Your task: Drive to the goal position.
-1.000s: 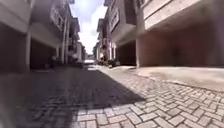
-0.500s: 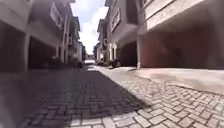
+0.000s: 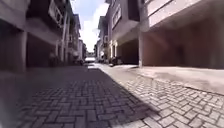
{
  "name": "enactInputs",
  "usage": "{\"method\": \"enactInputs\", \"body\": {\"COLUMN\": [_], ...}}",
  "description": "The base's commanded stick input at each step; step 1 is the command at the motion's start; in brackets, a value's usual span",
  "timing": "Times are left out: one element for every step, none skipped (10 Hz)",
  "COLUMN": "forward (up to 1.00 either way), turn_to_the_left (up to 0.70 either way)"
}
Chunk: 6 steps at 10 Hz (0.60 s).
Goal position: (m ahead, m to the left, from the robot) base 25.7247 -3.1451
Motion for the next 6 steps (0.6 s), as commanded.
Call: {"method": "enactInputs", "body": {"forward": [0.5,0.5,0.5,0.5,0.5,0.5], "turn_to_the_left": [0.0,0.0,0.0,0.0,0.0,0.0]}}
